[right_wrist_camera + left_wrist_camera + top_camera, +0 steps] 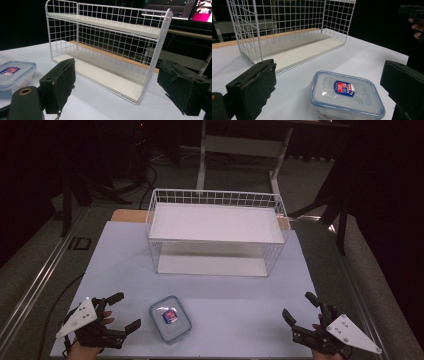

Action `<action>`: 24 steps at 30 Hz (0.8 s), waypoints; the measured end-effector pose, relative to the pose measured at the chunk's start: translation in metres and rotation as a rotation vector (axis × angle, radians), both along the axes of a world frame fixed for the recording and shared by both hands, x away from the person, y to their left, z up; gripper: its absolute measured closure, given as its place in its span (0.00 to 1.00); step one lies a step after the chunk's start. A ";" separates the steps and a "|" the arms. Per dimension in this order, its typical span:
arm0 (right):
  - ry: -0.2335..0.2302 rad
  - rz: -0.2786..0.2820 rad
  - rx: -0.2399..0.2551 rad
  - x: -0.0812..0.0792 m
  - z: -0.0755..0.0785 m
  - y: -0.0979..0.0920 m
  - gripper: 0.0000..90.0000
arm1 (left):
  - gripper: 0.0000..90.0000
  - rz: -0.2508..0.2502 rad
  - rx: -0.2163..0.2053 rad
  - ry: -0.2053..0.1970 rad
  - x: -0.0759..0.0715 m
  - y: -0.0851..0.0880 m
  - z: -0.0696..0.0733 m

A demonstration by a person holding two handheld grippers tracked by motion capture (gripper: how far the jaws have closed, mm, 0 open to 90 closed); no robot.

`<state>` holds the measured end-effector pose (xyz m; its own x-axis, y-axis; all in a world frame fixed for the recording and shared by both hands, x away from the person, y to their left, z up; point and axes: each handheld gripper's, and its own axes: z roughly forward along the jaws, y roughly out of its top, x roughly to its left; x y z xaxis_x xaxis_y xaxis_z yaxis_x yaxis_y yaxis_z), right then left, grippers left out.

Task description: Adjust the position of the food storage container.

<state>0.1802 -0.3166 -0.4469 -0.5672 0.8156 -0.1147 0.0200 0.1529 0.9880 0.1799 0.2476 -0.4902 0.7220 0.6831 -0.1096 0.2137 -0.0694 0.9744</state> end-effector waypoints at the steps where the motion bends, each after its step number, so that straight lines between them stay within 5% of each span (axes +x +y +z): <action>1: 0.001 0.000 0.002 0.000 0.000 0.000 0.17 | 0.01 -0.004 -0.006 0.002 0.000 0.000 0.000; 8: 0.009 -0.007 -0.003 0.000 0.000 0.000 0.17 | 0.01 -0.036 -0.012 -0.024 -0.002 0.001 0.004; 15: 0.015 -0.006 0.002 0.001 0.000 0.001 0.17 | 0.01 -0.114 -0.074 0.106 0.002 -0.001 0.007; 17: 0.012 -0.007 0.005 0.000 0.001 0.000 0.17 | 0.01 -0.117 -0.060 0.159 0.005 -0.005 0.005; 18: 0.012 -0.009 0.008 0.000 0.001 0.000 0.17 | 0.01 -0.120 -0.038 0.155 0.005 -0.007 0.004; 22: 0.012 -0.012 0.011 0.001 0.001 -0.001 0.17 | 0.18 -0.146 -0.001 0.146 0.003 -0.010 0.002; 24: 0.021 -0.016 0.018 0.002 0.000 -0.001 0.17 | 0.33 -0.213 0.039 0.148 0.002 -0.009 0.002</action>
